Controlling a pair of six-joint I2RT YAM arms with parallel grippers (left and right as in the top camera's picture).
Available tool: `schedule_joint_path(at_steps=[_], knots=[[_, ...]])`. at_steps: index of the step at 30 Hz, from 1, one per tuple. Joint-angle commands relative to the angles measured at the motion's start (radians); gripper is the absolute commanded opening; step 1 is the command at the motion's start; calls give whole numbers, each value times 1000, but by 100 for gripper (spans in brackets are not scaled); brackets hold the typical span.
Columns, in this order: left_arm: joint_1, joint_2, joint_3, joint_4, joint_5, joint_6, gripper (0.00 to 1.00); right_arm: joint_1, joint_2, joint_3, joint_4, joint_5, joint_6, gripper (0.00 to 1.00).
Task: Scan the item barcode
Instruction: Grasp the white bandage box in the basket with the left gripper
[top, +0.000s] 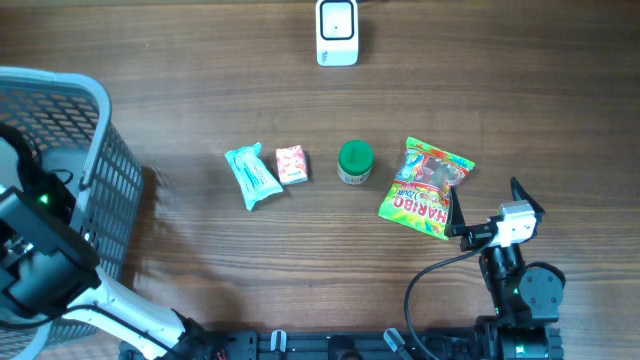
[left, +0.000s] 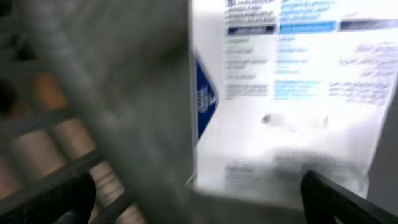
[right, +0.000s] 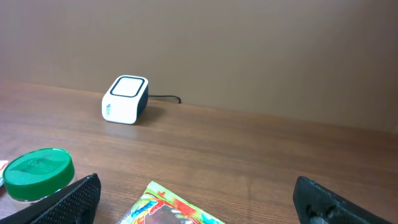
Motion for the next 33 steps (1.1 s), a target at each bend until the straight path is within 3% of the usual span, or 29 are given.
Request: schedule_joint_path(at_steps=[1, 4, 9, 18, 33], knots=[[-2, -14, -66, 172, -60, 50, 100, 3, -3, -1, 3, 14, -5, 100], [-2, -14, -66, 247, -59, 136, 100, 3, -3, -1, 3, 14, -5, 100], [-2, -26, -64, 230, -59, 215, 100, 3, -3, -1, 3, 14, -5, 100], [-2, -202, -64, 250, -69, 242, 100, 3, -3, -1, 3, 14, -5, 100], [-1, -32, -65, 392, -62, 242, 100, 3, -3, -1, 3, 14, -5, 100]])
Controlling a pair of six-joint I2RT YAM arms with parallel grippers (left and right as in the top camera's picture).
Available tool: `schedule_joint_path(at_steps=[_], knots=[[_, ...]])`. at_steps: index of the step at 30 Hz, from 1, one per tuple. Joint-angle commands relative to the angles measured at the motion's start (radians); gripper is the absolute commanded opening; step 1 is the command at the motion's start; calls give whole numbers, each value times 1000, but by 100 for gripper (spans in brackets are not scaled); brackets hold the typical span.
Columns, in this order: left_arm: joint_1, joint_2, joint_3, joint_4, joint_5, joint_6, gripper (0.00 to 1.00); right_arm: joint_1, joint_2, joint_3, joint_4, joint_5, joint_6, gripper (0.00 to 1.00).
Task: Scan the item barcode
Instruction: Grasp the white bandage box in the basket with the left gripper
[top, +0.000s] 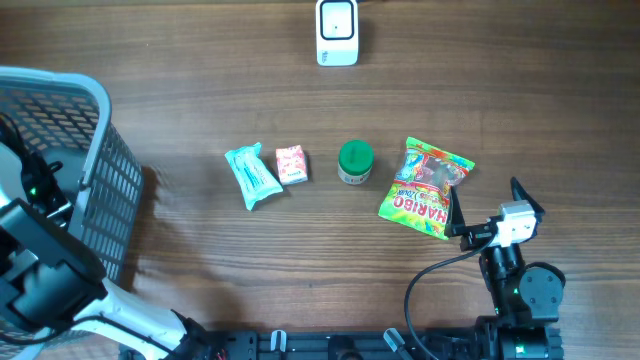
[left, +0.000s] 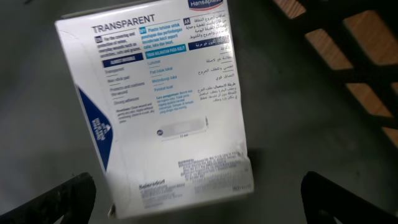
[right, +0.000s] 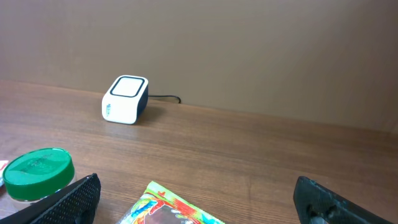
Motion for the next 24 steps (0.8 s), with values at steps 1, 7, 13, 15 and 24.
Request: schedule_joint_path(at_steps=[1, 7, 13, 15, 24], knots=[[0, 57, -8, 3, -1, 15, 100, 3, -3, -1, 3, 14, -6, 100], [-1, 99, -8, 10, 6, 15, 100, 3, -3, -1, 3, 14, -6, 100], [-1, 129, -109, 59, 16, 8, 100, 3, -3, -1, 3, 14, -6, 100], [-1, 129, -126, 58, 16, 9, 89, 3, -3, -1, 3, 14, -6, 100], [-1, 115, -118, 47, 33, 17, 56, 3, -3, -1, 3, 14, -6, 100]])
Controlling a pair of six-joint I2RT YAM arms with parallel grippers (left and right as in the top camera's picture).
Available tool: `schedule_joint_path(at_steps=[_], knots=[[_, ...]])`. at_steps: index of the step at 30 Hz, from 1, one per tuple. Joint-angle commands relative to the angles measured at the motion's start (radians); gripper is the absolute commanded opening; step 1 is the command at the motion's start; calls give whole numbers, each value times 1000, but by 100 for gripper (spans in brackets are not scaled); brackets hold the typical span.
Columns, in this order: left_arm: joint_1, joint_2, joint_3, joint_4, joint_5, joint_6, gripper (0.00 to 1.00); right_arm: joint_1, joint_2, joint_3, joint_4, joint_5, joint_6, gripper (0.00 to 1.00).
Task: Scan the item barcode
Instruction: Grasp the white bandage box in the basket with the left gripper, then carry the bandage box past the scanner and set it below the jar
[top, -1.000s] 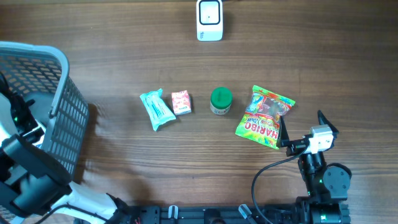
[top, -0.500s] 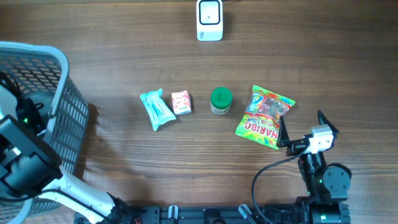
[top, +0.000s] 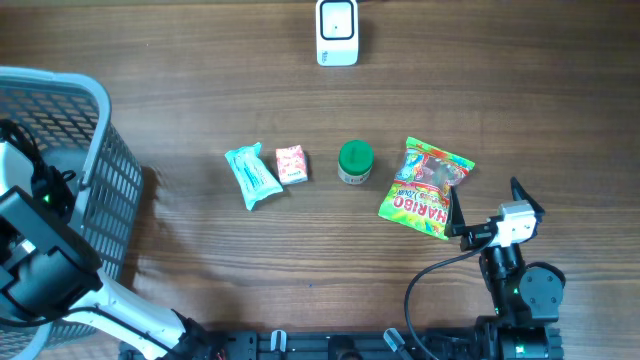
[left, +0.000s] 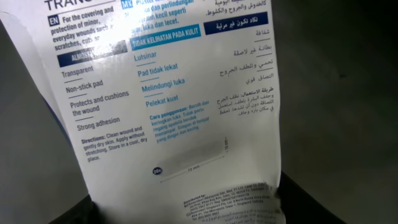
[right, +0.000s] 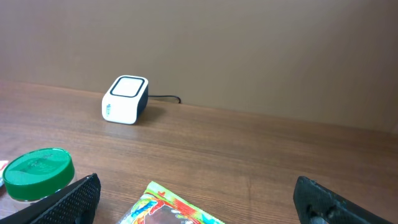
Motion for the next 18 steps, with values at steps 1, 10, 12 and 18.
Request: schedule_joint_path(at_steps=[1, 10, 12, 18], knots=[[0, 43, -44, -20, 60, 9, 56, 3, -3, -1, 3, 14, -6, 100], [0, -164, 76, -30, 249, 135, 60, 3, -3, -1, 3, 14, -6, 100], [0, -224, 101, -30, 282, 137, 61, 3, -3, -1, 3, 14, -6, 100], [0, -457, 147, -26, 432, 188, 65, 3, -3, -1, 3, 14, -6, 100]])
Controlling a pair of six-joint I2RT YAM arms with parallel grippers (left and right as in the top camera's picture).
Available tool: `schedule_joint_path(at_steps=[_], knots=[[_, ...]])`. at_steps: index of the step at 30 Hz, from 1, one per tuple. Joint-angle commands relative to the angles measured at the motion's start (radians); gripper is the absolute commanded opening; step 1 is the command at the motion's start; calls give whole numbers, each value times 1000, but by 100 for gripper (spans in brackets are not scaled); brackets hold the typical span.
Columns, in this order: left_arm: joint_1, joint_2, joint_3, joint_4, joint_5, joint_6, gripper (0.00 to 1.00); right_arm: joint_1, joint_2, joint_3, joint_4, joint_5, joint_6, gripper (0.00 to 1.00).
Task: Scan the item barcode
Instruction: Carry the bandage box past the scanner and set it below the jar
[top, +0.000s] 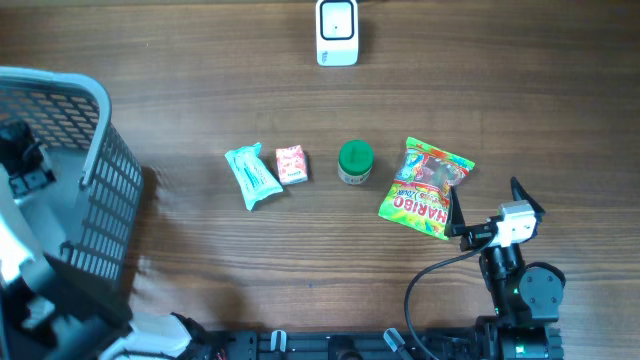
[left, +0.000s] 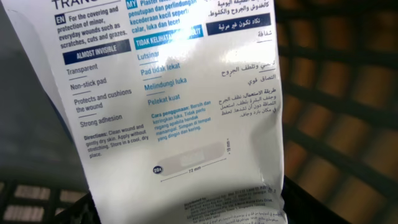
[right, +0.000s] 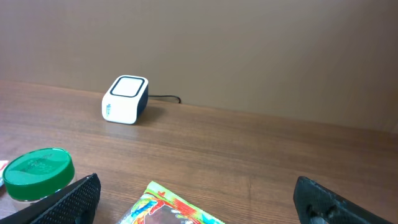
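A white plaster box (left: 180, 106) printed with blue and black text fills the left wrist view. My left gripper (left: 186, 214) is shut on its lower end, with the dark fingers (left: 308, 199) showing at the box's bottom corners. Basket mesh and wood show behind the box. In the overhead view my left gripper (top: 25, 165) is inside the grey basket (top: 95, 110), and the box itself is not discernible there. The white scanner (top: 337, 32) stands at the table's far edge. My right gripper (top: 488, 208) rests open near the front right.
In a row mid-table lie a teal packet (top: 251, 176), a small pink box (top: 291, 164), a green-lidded jar (top: 355, 161) and a Haribo bag (top: 425, 187). The bag's edge (right: 180, 208) lies between the right fingers. The scanner (right: 125, 99) has a cable behind it.
The plaster box keeps its place between the left fingers, but the grey basket floor behind it has given way to mesh and wood. The left arm has shifted in the basket. The right arm is unmoved.
My left wrist first showed a blur beside the box in the basket. Then the box lay flat on the basket floor between open fingers. Then the fingers were close around its lower end, and now the box is held off the floor.
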Motion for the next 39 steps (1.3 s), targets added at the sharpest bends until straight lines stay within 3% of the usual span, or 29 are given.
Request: schedule_joint_path(at_steps=[1, 6, 12, 17, 23, 30, 34, 39], knots=[[-1, -168, 31, 0, 132, 45, 65, 3, -3, -1, 3, 14, -6, 100], [-1, -375, 31, 6, 254, 45, 64, 3, -3, -1, 3, 14, -5, 100], [-25, -577, 30, 54, 498, 45, 65, 3, -3, -1, 3, 14, -5, 100], [-293, -623, 30, 5, 516, 103, 65, 3, -3, -1, 3, 14, -6, 100], [-746, -545, 27, -129, 355, 151, 65, 3, -3, -1, 3, 14, -6, 99], [-1252, -325, -13, -233, -45, 145, 61, 3, -3, -1, 3, 14, -6, 100], [-1392, -184, -55, -233, -165, 145, 61, 3, -3, -1, 3, 14, -6, 100], [-1456, -22, -116, -222, -171, 97, 64, 3, -3, -1, 3, 14, -6, 100]])
